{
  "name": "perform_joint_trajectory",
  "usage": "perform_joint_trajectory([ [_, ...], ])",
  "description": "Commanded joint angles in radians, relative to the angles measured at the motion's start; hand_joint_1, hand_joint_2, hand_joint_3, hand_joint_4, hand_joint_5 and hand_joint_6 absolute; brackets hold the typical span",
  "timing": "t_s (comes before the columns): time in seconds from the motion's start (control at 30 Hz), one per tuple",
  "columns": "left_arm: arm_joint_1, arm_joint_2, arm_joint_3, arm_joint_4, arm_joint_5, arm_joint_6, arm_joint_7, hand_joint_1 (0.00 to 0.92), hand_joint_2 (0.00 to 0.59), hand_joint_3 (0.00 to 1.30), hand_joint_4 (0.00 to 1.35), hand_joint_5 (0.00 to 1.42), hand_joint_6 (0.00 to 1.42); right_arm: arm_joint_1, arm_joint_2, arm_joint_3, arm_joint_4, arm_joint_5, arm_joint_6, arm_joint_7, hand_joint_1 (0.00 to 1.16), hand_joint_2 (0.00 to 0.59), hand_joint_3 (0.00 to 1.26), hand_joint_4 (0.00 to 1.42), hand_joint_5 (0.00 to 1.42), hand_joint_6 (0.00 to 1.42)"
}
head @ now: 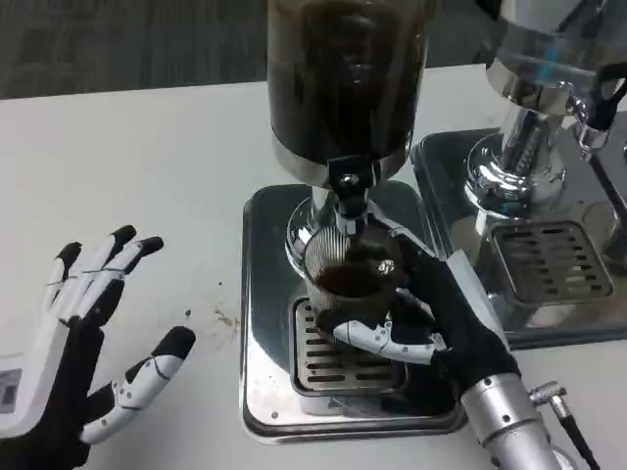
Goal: Grasp the cup under the faucet to collect the drink, then remove the cup.
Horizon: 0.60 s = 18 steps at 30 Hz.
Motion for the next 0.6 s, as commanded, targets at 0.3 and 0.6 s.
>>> perform_joint_trajectory([
  [0.3,0.014,0.009,-0.007,-0.020,-0.023,0.015,0.006,0.000,0.235,0.23,0.00,0.12,0.00,0.009,0.009,0.014,0.035,-0.034,0.031,-0.036,1.03,0.171,0.42,0.52,0.51,0.53],
  [0.6,0.007,0.015,-0.025,-0.013,-0.022,0.014,-0.005,0.000,0.236,0.23,0.00,0.12,0.00,-0.002,0.022,-0.004,0.048,-0.030,-0.001,-0.088,1.05,0.144,0.51,0.57,0.62,0.61],
])
